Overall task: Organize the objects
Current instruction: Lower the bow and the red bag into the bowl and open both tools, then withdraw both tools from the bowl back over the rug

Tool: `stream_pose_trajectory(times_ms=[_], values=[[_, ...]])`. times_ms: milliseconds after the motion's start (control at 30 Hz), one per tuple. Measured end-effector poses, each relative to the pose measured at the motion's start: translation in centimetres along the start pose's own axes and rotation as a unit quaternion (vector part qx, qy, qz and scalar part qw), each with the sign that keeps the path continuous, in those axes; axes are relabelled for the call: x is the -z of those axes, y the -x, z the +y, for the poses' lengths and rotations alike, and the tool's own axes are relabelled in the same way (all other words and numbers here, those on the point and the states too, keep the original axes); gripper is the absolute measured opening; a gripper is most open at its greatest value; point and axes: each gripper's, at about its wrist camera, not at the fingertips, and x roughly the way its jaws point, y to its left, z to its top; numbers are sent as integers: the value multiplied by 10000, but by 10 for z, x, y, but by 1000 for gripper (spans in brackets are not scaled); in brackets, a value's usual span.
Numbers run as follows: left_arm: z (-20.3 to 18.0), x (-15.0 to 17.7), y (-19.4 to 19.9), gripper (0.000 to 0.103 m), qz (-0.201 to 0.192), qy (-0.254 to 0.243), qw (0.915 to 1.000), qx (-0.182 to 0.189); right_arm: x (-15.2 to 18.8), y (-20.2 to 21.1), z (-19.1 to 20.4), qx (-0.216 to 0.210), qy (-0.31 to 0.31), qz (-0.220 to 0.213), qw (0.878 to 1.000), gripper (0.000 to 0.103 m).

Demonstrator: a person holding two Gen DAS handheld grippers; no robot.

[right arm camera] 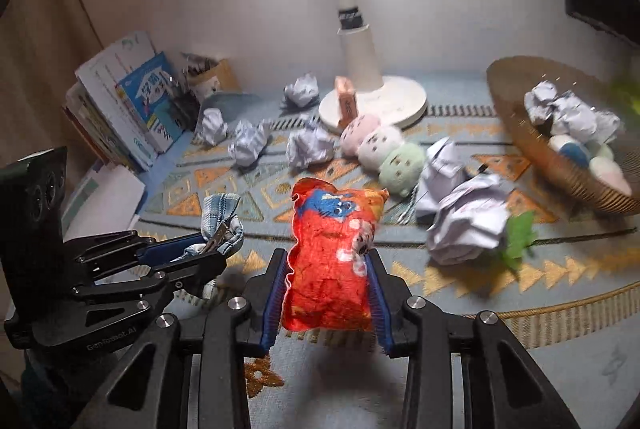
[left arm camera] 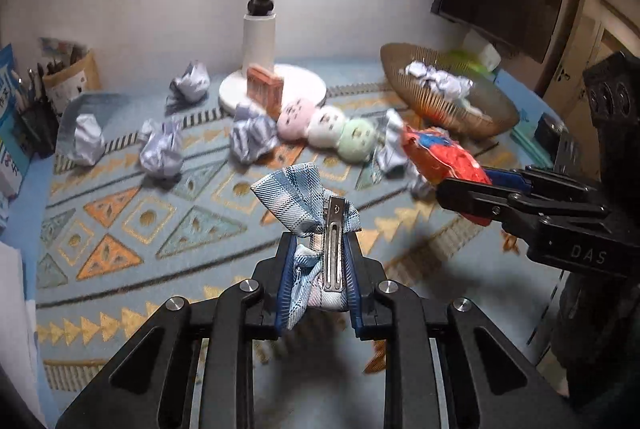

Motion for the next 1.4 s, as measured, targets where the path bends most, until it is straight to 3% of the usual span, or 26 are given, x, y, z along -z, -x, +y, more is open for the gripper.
stream_pose_trajectory(times_ms=[100, 300, 400, 567, 600, 667, 733, 833, 967, 1167, 1200, 1333, 1400], values=[[-16, -42, 0, 20, -299, 160, 9990, 300, -23, 41, -27, 291, -162, -528, 9980, 37], [-81, -120, -24, 20, -624, -267, 9952, 701, -69, 93, -99, 1265, -744, -1237, 9814, 37], [-107, -147, -51, 20, -528, -319, 9934, 962, -83, 92, -139, 1704, -1230, -1212, 9701, 38], [-137, -170, -99, 20, -370, -529, 9919, 1093, -93, 67, -184, 1917, -1680, -874, 9630, 38], [-142, -173, -108, 26, -342, -562, 9917, 1107, -94, 62, -189, 1928, -1735, -826, 9622, 39], [-148, -177, -125, 47, -185, -554, 9915, 1161, -94, 54, -199, 1936, -1819, -699, 9615, 47], [-150, -175, -135, 48, -112, -545, 9925, 1093, -91, 51, -204, 1993, -1839, -676, 9602, 48], [-148, -167, -133, 48, 29, -581, 9918, 1140, -85, 55, -205, 1930, -1815, -716, 9616, 48], [-130, -151, -105, 48, -73, -549, 9921, 1123, -80, 60, -189, 1866, -1574, -723, 9670, 48], [-82, -121, -32, 48, -527, -290, 9947, 836, -74, 72, -117, 1752, -688, -1068, 9763, 49], [-74, -117, -21, 48, -597, -212, 9951, 760, -72, 75, -105, 1650, -589, -1172, 9775, 51], [-34, -92, 22, 48, -907, 250, 9946, 433, -62, 74, -69, 1054, -557, -1277, 9846, 79], [-12, -77, 34, 48, -1009, 535, 9932, 228, -56, 60, -49, 870, -370, -1040, 9901, 80]])
